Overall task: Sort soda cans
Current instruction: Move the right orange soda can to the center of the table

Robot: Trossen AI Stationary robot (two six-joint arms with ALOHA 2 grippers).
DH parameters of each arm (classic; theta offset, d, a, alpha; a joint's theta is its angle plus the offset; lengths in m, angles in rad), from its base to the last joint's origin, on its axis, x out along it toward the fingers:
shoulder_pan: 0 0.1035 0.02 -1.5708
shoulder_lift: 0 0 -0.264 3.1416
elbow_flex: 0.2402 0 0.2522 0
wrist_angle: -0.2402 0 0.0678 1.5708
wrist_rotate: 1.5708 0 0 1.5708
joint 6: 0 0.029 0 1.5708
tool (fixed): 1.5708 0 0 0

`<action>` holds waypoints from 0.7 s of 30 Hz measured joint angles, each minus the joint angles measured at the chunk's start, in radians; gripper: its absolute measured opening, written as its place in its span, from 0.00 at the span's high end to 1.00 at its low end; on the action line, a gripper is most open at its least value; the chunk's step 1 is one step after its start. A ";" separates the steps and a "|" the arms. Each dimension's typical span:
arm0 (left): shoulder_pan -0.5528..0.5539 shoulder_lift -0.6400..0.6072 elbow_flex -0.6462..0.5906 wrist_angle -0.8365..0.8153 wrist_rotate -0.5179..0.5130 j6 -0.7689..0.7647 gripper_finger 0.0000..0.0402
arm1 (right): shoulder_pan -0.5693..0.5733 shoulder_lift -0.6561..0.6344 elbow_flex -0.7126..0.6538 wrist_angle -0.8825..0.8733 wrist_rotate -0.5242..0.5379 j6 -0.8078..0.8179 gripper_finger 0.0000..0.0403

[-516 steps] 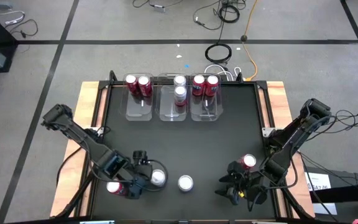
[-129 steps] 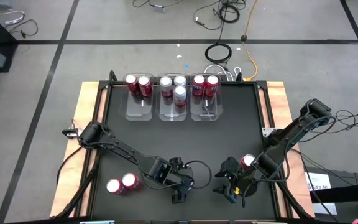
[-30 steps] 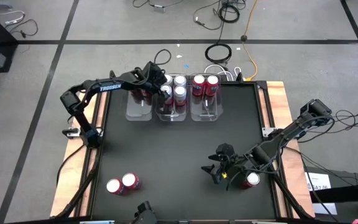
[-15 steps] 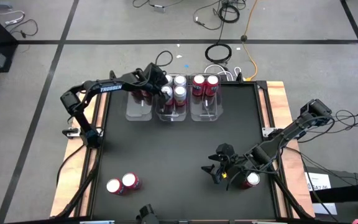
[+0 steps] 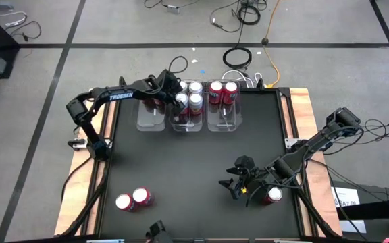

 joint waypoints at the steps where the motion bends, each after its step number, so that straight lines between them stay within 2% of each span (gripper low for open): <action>1: 0.000 0.000 0.000 0.000 0.000 0.002 0.03 | 0.000 0.000 0.000 0.000 0.000 0.000 0.18; 6: 0.000 -0.004 0.036 -0.030 0.000 0.021 0.02 | 0.000 0.000 0.000 0.000 0.000 0.000 0.18; 11: 0.000 -0.021 0.115 -0.140 0.000 0.015 0.02 | 0.000 0.000 0.000 0.000 0.000 -0.004 0.18; 16: 0.000 -0.045 0.220 -0.349 0.000 -0.016 0.02 | 0.001 0.000 0.000 0.000 -0.005 -0.020 0.18; 21: -0.011 -0.090 0.301 -0.582 0.008 -0.122 0.02 | 0.001 0.000 0.000 0.000 -0.035 -0.053 0.18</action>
